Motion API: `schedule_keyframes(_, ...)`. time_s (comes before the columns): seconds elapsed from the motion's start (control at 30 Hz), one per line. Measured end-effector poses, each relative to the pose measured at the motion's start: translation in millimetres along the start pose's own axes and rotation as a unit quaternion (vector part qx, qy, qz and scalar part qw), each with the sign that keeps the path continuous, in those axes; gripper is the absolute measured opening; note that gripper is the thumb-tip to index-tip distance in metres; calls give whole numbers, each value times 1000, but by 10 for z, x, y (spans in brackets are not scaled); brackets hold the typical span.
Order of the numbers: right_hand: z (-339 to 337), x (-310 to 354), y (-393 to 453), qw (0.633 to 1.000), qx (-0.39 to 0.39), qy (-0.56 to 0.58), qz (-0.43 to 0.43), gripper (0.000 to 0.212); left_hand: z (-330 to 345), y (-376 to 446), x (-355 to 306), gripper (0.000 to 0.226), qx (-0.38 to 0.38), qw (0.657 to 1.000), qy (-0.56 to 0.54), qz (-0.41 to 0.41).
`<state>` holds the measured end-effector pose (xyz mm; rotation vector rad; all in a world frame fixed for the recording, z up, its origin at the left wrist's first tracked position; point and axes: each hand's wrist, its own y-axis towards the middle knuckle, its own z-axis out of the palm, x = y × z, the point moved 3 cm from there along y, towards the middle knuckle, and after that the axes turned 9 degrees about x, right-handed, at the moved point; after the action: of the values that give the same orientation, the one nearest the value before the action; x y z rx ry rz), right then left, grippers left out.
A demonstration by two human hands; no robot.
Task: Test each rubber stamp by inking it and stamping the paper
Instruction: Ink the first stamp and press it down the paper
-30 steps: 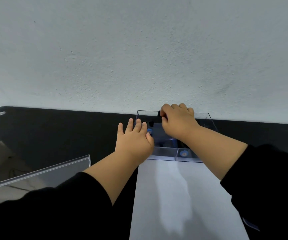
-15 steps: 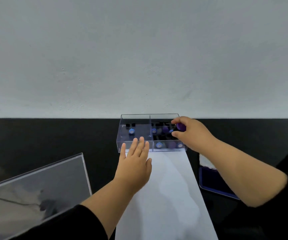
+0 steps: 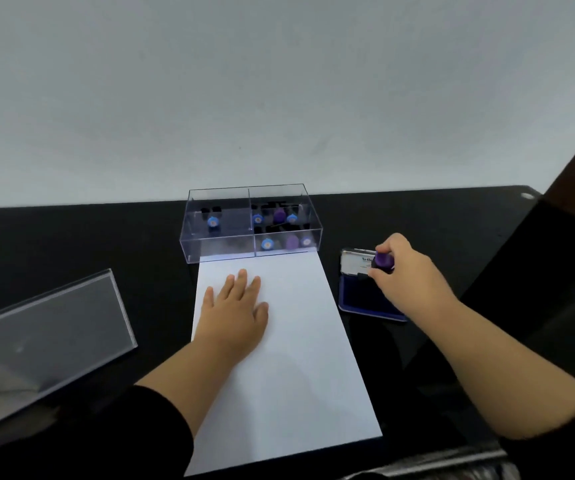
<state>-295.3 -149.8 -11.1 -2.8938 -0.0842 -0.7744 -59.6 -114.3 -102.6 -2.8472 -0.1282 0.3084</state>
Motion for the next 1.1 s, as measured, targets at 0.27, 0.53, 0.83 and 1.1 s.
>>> schedule_keyframes(0.27, 370, -88, -68, 995, -89, 21, -27, 15, -6, -13, 43, 58, -15, 999, -22, -19)
schedule_keyframes(0.53, 374, -12, 316, 993, -102, 44, -43, 18, -18, 16, 97, 59, -25, 996, -64, -55)
schedule_keyframes(0.83, 343, 78, 733, 995, -82, 32, -57, 22, -142, 79, 136, 55, -55, 996, -40, -65)
schedule_keyframes(1.1, 401, 33, 792, 992, -95, 41, -74, 24, -141, 92, 127, 57, -16, 998, -36, -54)
